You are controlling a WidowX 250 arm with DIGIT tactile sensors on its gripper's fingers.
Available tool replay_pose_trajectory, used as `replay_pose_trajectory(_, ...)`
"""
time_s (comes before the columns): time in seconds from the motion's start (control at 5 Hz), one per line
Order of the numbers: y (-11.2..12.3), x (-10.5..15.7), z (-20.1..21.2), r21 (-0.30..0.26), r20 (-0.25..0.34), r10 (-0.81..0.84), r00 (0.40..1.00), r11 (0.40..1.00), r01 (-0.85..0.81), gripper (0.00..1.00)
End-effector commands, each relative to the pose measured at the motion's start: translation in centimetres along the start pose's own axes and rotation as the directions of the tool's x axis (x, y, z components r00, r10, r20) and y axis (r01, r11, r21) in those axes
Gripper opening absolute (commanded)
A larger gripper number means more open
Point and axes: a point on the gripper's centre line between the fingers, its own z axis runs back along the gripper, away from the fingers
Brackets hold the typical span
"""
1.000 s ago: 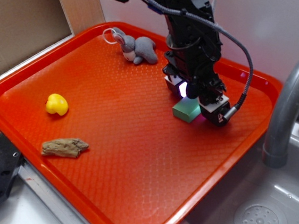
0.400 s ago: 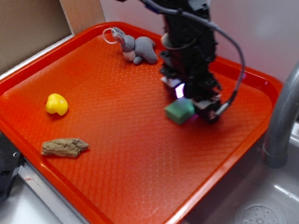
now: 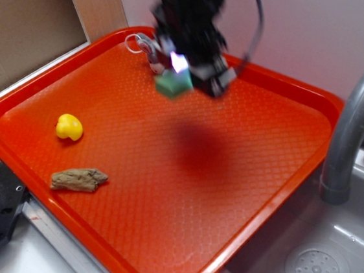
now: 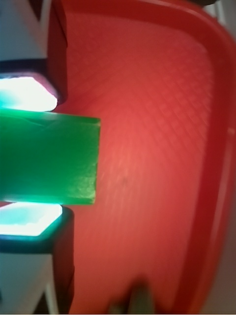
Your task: Grab the green block.
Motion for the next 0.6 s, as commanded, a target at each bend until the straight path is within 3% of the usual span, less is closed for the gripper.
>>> replay_pose_trajectory(0.0, 3.7, -1.9, 11.8, -0.054, 0.142, 0.152, 0.978, 0.988, -0.146, 0.00)
replay_pose_trajectory(0.2, 5.7, -3.3, 14.9, -0.083, 0.178, 0.241, 0.954, 0.970, -0.230, 0.00)
replay_pose_trajectory(0.4, 5.6, -3.3, 15.2, -0.094, 0.168, 0.246, 0.955, 0.968, -0.233, 0.00)
